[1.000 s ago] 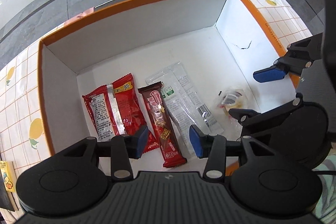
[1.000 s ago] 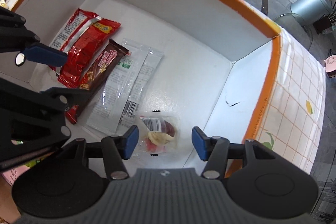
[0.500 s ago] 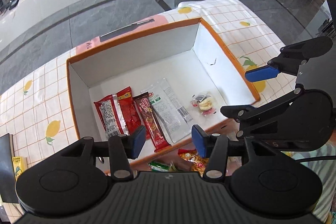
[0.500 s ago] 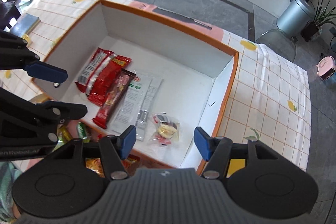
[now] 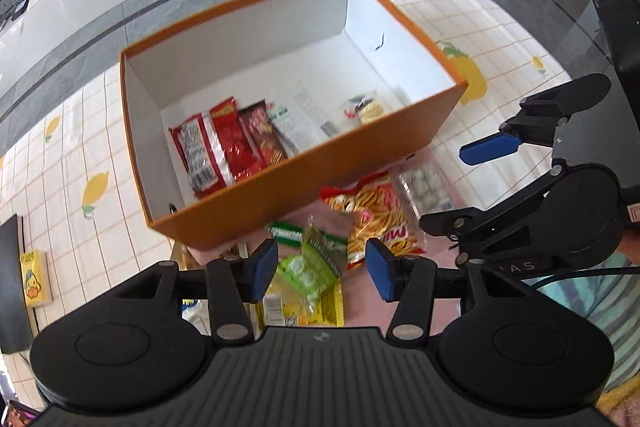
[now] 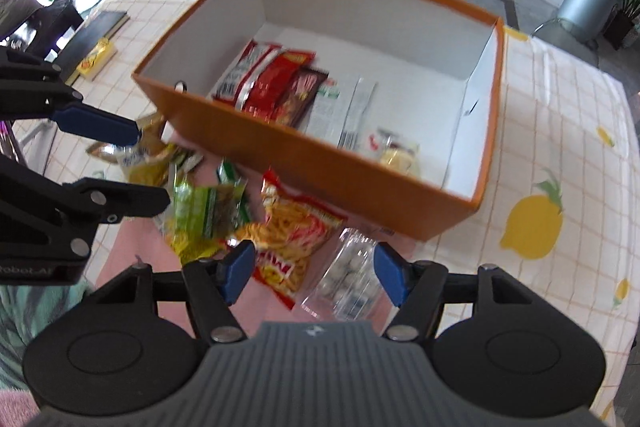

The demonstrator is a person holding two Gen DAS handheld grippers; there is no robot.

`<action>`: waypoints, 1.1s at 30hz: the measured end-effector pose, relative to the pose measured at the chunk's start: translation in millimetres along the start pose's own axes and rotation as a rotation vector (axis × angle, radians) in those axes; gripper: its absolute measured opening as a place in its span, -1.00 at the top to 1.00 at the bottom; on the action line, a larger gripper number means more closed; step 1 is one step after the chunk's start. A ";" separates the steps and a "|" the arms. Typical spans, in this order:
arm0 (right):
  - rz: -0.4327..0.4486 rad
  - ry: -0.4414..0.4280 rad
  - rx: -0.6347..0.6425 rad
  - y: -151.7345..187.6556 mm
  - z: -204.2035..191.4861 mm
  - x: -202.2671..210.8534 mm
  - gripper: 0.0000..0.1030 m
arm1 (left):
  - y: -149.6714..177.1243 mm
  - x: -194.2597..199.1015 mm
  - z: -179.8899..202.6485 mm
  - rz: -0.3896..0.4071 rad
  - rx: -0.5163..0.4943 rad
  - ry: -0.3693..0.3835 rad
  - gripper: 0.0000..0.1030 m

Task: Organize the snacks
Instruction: 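Move both tools out of the box back toward the snack pile, then reach the left tool to the green raisin bag while the right tool reaches the Mimi bag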

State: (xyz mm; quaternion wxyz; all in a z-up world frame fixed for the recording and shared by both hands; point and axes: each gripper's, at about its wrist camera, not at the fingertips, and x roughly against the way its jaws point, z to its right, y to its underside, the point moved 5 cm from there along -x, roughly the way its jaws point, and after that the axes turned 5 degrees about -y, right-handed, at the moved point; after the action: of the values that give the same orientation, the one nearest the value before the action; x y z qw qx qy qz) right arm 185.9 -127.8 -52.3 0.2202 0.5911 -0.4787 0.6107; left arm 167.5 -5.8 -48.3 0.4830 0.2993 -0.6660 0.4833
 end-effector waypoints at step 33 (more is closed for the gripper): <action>-0.081 -0.135 -0.071 -3.3 0.4 -94.5 -0.14 | 17.1 -93.5 -31.6 -0.071 0.144 0.126 -0.19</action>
State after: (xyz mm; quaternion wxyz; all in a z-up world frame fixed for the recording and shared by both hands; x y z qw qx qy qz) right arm 208.2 -98.6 -139.4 0.2328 0.6418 -0.4896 0.5424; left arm 197.0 23.3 -139.5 0.5180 0.3256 -0.5867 0.5305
